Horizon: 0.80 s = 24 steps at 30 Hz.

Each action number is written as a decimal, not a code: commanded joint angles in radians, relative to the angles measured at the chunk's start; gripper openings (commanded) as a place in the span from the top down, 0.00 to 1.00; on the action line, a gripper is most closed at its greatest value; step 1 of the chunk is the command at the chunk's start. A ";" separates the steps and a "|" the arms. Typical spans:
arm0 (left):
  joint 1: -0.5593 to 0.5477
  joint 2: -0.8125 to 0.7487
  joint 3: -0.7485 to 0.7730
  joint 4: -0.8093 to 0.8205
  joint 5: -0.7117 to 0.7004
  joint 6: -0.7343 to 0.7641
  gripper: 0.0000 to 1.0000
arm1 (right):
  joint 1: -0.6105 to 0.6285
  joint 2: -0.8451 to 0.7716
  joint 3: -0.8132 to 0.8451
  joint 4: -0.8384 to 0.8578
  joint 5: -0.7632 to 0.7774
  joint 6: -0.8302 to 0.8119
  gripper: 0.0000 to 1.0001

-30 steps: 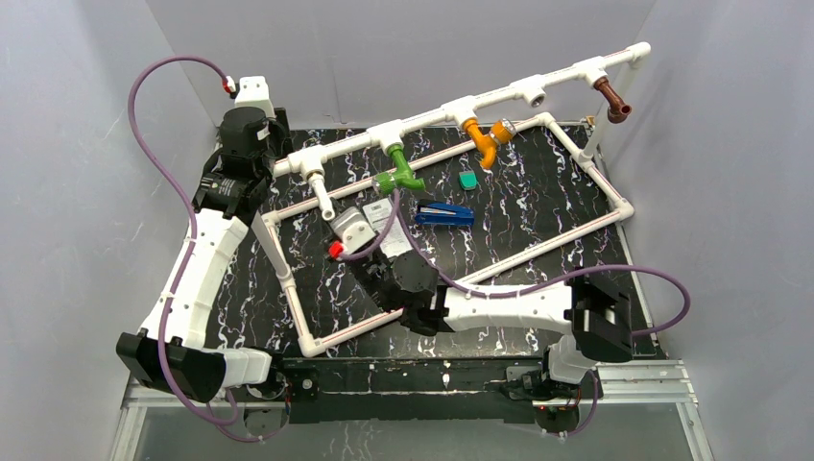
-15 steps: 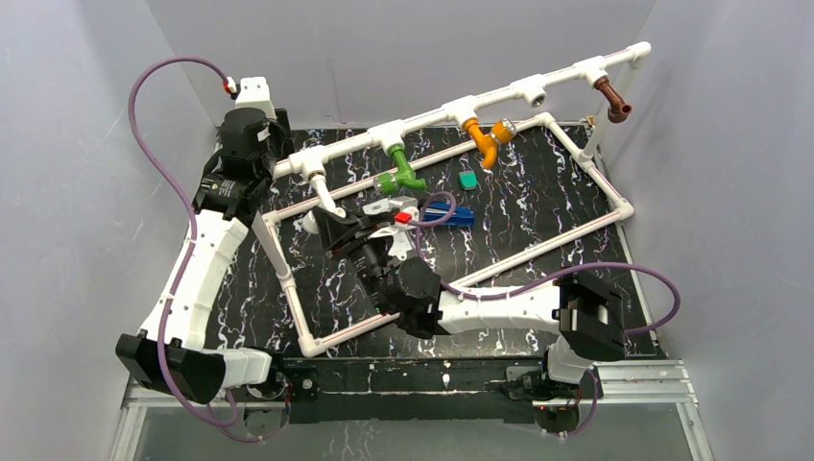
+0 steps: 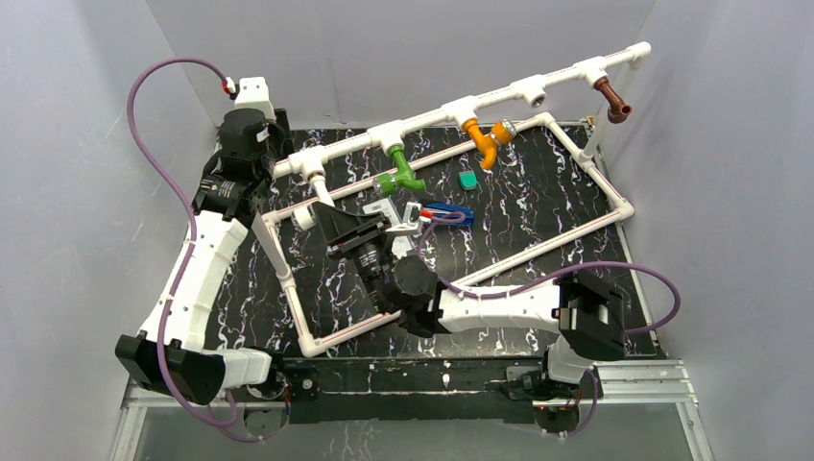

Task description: Install the water faucets

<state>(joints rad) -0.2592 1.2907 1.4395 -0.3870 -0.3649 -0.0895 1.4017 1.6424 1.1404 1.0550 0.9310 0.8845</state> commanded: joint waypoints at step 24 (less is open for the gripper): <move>-0.045 0.033 -0.100 -0.211 0.097 -0.039 0.47 | -0.050 -0.055 0.007 -0.004 -0.125 0.320 0.51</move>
<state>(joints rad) -0.2604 1.2766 1.4254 -0.3729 -0.3595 -0.0937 1.3762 1.6287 1.1339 0.9970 0.8558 1.1774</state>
